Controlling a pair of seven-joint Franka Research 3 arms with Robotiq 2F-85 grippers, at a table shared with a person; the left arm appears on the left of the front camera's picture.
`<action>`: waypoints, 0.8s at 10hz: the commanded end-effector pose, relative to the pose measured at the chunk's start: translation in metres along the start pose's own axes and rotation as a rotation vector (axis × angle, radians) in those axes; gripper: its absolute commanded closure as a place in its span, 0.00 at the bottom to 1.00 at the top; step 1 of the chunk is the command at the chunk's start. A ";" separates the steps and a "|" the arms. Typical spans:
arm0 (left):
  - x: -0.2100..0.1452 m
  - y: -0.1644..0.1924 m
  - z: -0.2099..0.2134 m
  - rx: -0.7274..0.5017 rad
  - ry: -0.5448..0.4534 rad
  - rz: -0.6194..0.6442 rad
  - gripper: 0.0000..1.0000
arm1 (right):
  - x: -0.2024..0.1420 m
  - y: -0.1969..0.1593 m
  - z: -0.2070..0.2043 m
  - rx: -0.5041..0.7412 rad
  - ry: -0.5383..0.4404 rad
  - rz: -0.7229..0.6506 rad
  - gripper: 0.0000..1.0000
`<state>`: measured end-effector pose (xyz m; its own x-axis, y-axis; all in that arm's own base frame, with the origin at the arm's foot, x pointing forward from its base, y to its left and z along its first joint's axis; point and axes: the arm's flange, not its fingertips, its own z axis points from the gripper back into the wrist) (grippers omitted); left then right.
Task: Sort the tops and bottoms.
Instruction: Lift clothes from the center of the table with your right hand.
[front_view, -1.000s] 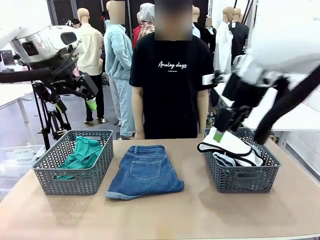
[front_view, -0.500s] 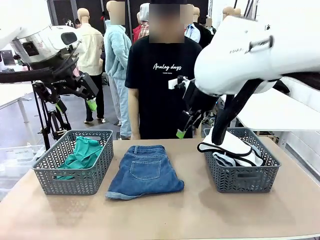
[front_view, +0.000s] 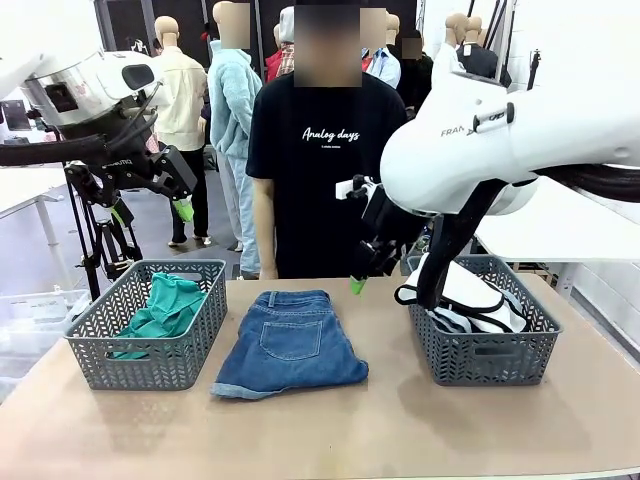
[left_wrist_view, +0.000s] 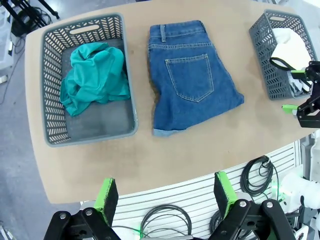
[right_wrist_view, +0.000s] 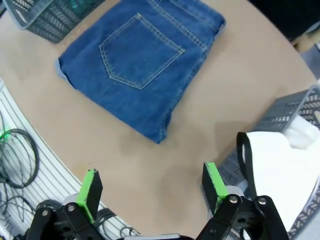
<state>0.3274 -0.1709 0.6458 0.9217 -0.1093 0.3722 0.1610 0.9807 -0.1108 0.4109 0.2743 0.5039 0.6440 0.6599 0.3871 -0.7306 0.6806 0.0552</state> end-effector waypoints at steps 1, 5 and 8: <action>0.000 0.002 0.000 -0.015 0.002 -0.006 0.00 | 0.000 0.001 0.005 -0.020 0.000 0.007 0.00; 0.000 0.002 0.000 -0.015 0.002 -0.006 0.00 | 0.021 0.040 -0.068 -0.098 0.066 0.040 0.00; 0.000 0.002 0.000 -0.015 0.002 -0.006 0.00 | 0.063 0.045 -0.126 -0.119 0.092 0.001 0.00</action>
<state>0.3273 -0.1712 0.6458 0.9216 -0.1094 0.3724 0.1609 0.9808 -0.1102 0.4210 0.3666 0.4165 0.6349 0.7100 0.3046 -0.7374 0.6746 -0.0354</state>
